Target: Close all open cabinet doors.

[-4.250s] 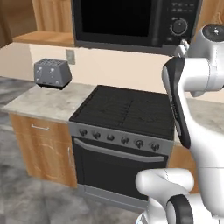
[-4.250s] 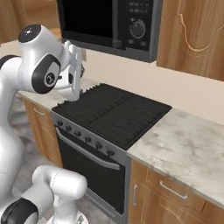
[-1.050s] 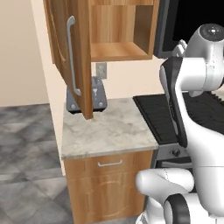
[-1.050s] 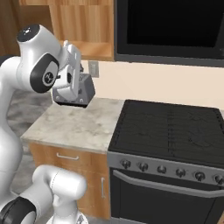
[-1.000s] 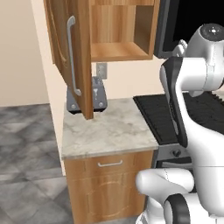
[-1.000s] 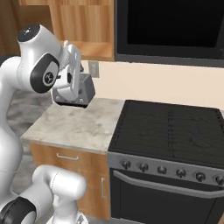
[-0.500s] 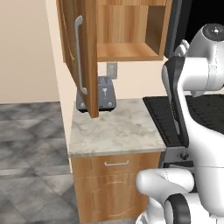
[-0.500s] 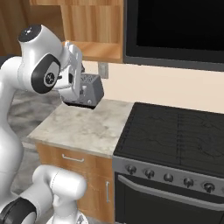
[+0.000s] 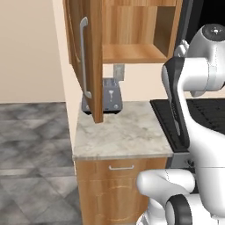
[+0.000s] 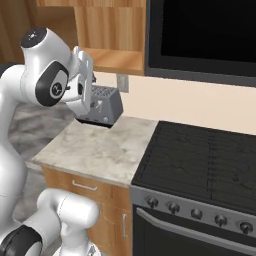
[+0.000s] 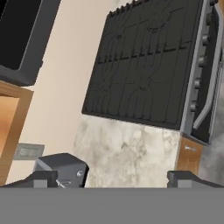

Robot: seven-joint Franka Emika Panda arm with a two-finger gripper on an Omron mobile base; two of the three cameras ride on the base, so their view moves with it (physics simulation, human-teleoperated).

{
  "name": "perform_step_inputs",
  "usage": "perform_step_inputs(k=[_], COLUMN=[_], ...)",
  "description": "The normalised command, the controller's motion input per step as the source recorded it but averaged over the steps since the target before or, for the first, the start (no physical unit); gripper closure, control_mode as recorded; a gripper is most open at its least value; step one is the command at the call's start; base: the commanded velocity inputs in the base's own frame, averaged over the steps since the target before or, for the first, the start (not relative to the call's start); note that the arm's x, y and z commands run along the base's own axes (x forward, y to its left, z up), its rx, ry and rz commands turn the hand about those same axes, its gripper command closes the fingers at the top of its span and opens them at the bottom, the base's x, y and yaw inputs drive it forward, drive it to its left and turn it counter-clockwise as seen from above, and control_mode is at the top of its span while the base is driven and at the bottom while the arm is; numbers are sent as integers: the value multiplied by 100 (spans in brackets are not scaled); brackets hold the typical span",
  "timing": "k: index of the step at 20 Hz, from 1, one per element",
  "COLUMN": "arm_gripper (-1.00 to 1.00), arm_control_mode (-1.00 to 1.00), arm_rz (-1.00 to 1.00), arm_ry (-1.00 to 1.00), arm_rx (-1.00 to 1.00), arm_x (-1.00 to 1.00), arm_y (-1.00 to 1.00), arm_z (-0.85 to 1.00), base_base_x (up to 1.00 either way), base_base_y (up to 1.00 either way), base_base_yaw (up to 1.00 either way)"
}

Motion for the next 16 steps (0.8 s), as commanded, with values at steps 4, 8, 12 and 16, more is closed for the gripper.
perform_step_inputs(k=[4, 8, 12, 16], arm_gripper=[-100, -100, -100, -100], arm_control_mode=[100, 100, 100, 100], arm_rz=[0, 0, 0, 0], arm_ry=[0, 0, 0, 0], arm_rx=[0, 0, 0, 0], arm_x=[0, 0, 0, 0], arm_y=[0, 0, 0, 0], arm_z=[0, 0, 0, 0], base_base_x=[15, 5, 13, 4], base_base_y=[39, 42, 30, 0], base_base_yaw=[-3, -9, -3, 0])
